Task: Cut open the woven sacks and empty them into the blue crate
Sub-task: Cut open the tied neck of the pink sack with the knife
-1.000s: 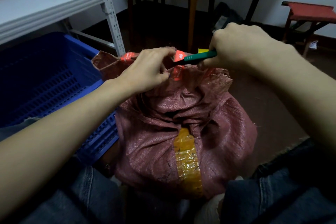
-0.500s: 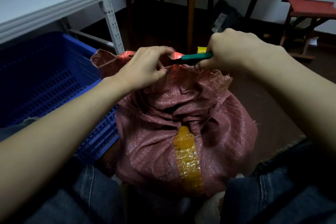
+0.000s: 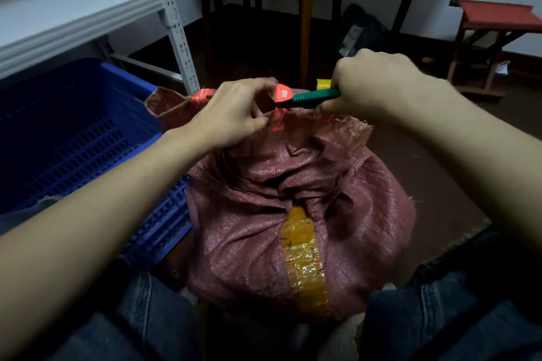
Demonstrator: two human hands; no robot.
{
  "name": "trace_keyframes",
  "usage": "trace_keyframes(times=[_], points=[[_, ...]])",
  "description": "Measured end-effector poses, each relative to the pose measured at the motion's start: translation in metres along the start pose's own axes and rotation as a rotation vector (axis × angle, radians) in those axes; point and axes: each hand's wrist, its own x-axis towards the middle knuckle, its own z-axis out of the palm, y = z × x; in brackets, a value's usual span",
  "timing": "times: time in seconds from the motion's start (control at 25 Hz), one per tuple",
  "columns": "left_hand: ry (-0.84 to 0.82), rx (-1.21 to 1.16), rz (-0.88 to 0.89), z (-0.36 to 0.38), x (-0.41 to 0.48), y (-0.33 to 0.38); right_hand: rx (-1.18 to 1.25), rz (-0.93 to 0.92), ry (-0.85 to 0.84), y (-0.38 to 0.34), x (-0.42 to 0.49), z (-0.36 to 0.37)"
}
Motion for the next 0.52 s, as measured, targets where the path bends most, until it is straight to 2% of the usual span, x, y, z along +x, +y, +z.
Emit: trace_keyframes(times=[0.2,0.4,0.52], points=[[-0.031,0.123,0.136,0.011,-0.001,0.005,-0.136,-0.111,0.058,-0.019,0.001,0.011],[-0.003,0.073,-0.067,0.001,0.004,-0.007,-0.026,-0.047,0.011,-0.02,0.005,0.012],[-0.02,0.037,-0.087,-0.001,0.004,-0.009,0.02,-0.002,-0.012,-0.011,0.006,0.009]])
